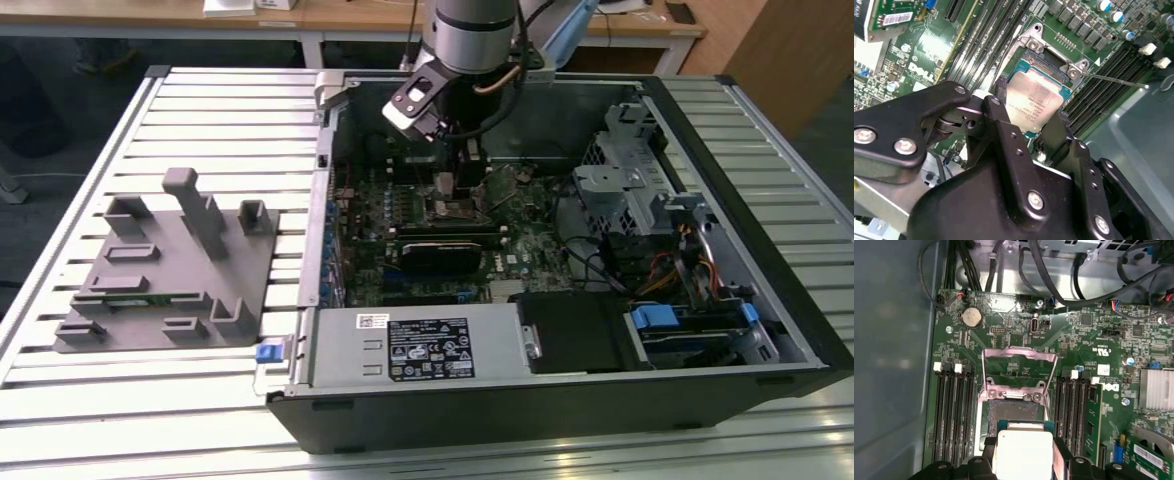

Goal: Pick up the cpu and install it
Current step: 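Place the cpu into insertion slot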

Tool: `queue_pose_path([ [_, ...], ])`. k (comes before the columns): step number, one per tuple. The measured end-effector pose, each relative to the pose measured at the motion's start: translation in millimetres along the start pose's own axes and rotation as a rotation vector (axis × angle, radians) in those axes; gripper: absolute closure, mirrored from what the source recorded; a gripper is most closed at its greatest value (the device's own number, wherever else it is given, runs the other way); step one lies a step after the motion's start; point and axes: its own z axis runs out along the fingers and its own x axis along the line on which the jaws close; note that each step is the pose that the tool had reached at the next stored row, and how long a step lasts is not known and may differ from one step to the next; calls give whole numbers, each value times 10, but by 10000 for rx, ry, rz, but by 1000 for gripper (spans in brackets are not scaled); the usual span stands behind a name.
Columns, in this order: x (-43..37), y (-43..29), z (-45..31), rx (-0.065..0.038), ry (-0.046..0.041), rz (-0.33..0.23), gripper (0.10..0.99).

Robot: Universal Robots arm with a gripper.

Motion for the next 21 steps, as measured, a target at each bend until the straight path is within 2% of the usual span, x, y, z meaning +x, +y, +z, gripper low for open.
queue_pose_path([
  [6,2,1,101,0,-1,10,557],
  [11,7,4,154,6,-17,318,557],
  [21,24,15,264,3,-14,163,557],
])
